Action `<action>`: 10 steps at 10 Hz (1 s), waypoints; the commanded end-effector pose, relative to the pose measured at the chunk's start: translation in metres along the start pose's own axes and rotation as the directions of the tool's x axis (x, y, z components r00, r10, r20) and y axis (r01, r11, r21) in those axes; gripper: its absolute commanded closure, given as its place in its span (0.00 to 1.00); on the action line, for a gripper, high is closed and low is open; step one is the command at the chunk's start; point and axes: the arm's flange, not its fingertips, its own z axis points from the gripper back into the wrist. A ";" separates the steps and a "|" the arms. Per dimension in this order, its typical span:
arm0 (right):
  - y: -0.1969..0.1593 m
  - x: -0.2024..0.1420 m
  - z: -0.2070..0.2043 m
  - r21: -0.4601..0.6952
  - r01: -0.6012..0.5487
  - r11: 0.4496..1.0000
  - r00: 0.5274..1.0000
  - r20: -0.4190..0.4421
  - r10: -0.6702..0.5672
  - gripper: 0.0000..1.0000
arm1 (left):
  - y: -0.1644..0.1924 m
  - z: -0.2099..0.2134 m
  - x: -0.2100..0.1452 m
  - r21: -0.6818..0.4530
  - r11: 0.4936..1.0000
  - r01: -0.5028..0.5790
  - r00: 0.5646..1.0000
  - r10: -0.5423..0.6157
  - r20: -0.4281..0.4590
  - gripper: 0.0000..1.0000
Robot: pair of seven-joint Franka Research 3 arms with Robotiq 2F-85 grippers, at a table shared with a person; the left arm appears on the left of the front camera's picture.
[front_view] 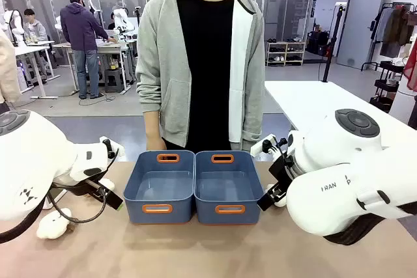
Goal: Sort the digital clocks into the basket.
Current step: Pick up the Digital clock from the table and place it into the empty Plastic storage basket.
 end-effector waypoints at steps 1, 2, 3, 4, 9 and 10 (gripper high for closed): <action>0.000 0.000 0.000 0.000 0.000 1.000 1.000 0.000 0.000 0.00 | 0.000 0.000 0.000 0.000 1.000 0.000 1.000 0.000 0.000 0.00; 0.000 0.000 0.000 0.000 0.000 1.000 1.000 0.000 0.000 0.00 | 0.000 0.000 0.000 0.000 1.000 0.000 1.000 0.000 0.000 0.00; 0.000 0.000 0.000 0.000 0.000 1.000 1.000 0.000 0.000 0.00 | 0.000 0.000 0.000 0.000 1.000 0.000 1.000 0.000 0.000 0.00; 0.000 0.000 0.000 0.000 0.000 1.000 1.000 0.000 0.000 0.00 | 0.000 0.000 0.000 0.000 1.000 0.000 1.000 0.000 0.000 0.00; 0.000 0.000 0.000 0.000 0.000 1.000 1.000 0.000 0.000 0.00 | 0.000 0.000 0.000 0.000 1.000 0.001 1.000 -0.001 0.000 0.00; 0.000 0.000 0.000 -0.001 -0.002 1.000 1.000 0.000 0.002 0.00 | 0.005 0.014 0.019 -0.015 1.000 0.018 1.000 -0.019 -0.008 0.00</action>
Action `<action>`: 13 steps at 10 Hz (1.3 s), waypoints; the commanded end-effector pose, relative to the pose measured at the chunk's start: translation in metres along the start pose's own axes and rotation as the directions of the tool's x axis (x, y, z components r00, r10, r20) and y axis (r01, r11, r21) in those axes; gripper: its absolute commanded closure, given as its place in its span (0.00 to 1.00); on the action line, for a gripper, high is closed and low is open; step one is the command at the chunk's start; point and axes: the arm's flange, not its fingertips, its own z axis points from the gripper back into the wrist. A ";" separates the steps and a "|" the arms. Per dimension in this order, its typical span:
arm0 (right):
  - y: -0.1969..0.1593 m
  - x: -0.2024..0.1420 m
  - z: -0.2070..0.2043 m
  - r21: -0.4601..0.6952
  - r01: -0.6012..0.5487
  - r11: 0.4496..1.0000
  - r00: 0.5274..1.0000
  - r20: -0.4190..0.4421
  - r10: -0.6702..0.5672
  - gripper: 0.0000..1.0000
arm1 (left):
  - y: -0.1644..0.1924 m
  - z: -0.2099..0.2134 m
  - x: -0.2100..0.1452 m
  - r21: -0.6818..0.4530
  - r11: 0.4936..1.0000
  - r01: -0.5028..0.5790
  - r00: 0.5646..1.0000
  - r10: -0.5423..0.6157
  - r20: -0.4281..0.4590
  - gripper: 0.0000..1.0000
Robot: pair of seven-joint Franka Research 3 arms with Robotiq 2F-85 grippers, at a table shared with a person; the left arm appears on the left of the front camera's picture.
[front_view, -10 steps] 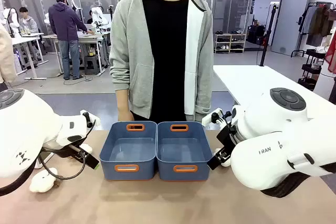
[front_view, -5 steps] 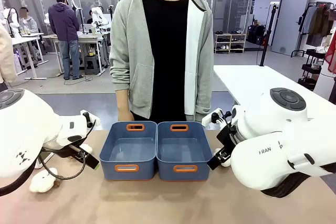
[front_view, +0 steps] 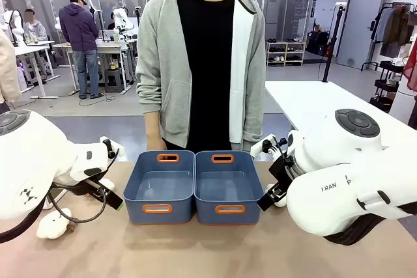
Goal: Sort the digital clocks into the basket.
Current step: Pick up the Digital clock from the table and place it into the empty Plastic storage basket.
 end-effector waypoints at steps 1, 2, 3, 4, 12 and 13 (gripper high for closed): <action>-0.007 0.015 0.020 0.075 0.018 0.997 1.000 0.013 -0.019 0.00 | 0.010 0.029 0.030 -0.128 0.992 -0.014 1.000 0.011 -0.026 0.00; -0.017 0.027 0.040 0.173 0.059 0.983 0.998 0.010 -0.061 0.00 | 0.018 0.046 0.040 -0.188 0.981 -0.042 0.999 0.036 -0.035 0.00; -0.025 0.033 0.055 0.239 0.082 0.968 0.996 -0.004 -0.084 0.00 | 0.024 0.059 0.043 -0.279 0.958 -0.067 0.997 0.051 -0.063 0.00; -0.031 0.035 0.065 0.312 0.089 0.946 0.996 -0.038 -0.082 0.00 | 0.032 0.067 0.042 -0.320 0.943 -0.091 0.993 0.063 -0.096 0.00; -0.180 -0.101 0.145 0.910 0.236 0.341 0.845 -0.019 -0.534 0.00 | 0.152 0.157 -0.128 -0.885 0.433 -0.170 0.806 0.578 0.127 0.00; -0.201 -0.136 0.159 0.904 0.257 0.341 0.801 -0.001 -0.599 0.00 | 0.166 0.167 -0.164 -0.889 0.419 -0.182 0.751 0.643 0.149 0.00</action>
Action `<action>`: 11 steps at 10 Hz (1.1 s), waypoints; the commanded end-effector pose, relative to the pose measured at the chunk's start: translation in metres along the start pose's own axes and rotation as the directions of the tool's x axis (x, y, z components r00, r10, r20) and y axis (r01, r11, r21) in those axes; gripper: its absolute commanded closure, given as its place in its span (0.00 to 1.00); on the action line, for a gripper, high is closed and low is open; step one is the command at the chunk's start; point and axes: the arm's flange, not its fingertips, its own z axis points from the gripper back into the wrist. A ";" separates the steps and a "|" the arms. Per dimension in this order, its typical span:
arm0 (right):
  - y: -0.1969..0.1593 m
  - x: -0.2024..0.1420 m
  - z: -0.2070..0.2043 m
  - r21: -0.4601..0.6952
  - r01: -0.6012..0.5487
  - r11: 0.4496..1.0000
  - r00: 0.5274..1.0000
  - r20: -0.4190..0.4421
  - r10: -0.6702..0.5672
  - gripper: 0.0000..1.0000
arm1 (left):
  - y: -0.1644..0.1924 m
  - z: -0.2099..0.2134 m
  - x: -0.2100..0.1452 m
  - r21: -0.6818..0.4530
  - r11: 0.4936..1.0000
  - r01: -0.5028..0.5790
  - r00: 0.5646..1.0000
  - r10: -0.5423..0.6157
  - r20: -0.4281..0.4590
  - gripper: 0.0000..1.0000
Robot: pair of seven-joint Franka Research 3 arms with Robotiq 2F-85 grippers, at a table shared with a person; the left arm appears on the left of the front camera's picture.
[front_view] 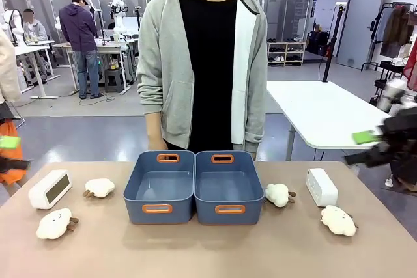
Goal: Sort the digital clocks into the basket.
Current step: Pick up the Digital clock from the table and place it into the empty Plastic storage basket.
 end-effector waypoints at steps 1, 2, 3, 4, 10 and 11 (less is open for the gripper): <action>-0.010 -0.028 0.059 -0.015 0.009 1.000 0.983 0.186 -0.006 0.00 | 0.005 0.049 -0.036 0.017 1.000 -0.014 0.985 0.011 0.173 0.00; -0.011 -0.052 0.095 -0.023 0.039 0.999 0.956 0.292 -0.031 0.00 | 0.003 0.081 -0.061 0.044 0.998 -0.039 0.958 0.025 0.287 0.00; -0.016 -0.068 0.120 -0.038 0.062 0.997 0.931 0.362 -0.044 0.00 | 0.003 0.103 -0.078 0.082 0.995 -0.057 0.934 0.024 0.357 0.00; -0.017 -0.077 0.133 -0.049 0.072 0.996 0.919 0.392 -0.047 0.00 | 0.001 0.117 -0.092 0.102 0.993 -0.060 0.915 0.014 0.403 0.00; -0.016 -0.093 0.148 -0.066 0.118 0.991 0.911 0.403 -0.082 0.00 | 0.003 0.174 -0.086 0.146 0.984 -0.106 0.891 0.029 0.453 0.00; -0.016 -0.093 0.148 -0.066 0.118 0.991 0.911 0.403 -0.082 0.00 | 0.003 0.174 -0.086 0.146 0.984 -0.106 0.891 0.029 0.453 0.00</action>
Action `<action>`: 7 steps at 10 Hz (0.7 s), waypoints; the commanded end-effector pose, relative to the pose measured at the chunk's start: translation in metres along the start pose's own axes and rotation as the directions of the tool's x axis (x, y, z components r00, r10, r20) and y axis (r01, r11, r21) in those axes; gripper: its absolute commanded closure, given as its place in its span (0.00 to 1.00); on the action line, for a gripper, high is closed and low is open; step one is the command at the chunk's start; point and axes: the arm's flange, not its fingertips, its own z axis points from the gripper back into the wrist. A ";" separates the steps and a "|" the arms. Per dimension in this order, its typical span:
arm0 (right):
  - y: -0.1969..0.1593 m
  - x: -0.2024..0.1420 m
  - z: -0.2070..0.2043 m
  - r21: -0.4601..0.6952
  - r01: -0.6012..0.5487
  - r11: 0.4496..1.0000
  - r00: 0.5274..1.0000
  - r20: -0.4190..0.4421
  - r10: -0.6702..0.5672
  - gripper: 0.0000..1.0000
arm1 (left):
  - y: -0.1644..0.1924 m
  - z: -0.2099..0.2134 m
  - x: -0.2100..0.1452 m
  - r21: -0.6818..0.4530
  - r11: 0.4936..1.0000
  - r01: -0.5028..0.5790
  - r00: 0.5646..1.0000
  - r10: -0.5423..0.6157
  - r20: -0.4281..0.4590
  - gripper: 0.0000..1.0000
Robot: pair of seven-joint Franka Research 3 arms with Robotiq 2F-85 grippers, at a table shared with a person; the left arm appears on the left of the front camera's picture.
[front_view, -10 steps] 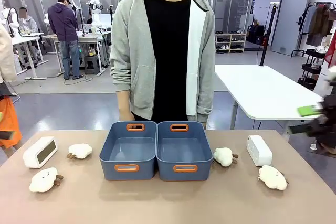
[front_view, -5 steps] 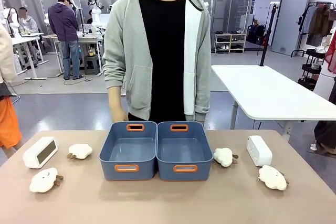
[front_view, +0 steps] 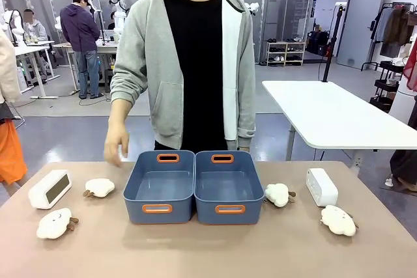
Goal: Sort the digital clocks into the basket.
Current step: Pick up the Digital clock from the table and place it into the empty Plastic storage basket.
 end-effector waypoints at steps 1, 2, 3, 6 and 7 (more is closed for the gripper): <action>0.000 -0.001 0.002 0.014 -0.004 1.000 1.000 0.007 0.004 0.00 | -0.002 0.001 0.001 -0.017 1.000 -0.004 1.000 0.004 0.008 0.00; 0.000 -0.001 0.002 0.014 -0.004 1.000 1.000 0.007 0.004 0.00 | -0.002 0.001 0.001 -0.017 1.000 -0.004 1.000 0.004 0.008 0.00; 0.000 -0.001 0.002 0.014 -0.004 1.000 1.000 0.007 0.004 0.00 | -0.002 0.001 0.001 -0.017 1.000 -0.004 1.000 0.004 0.008 0.00; 0.000 -0.001 0.002 0.014 -0.004 1.000 1.000 0.007 0.004 0.00 | -0.002 0.001 0.001 -0.017 1.000 -0.004 1.000 0.004 0.008 0.00; 0.000 -0.001 0.002 0.014 -0.004 1.000 1.000 0.007 0.004 0.00 | -0.002 0.001 0.001 -0.017 1.000 -0.004 1.000 0.004 0.008 0.00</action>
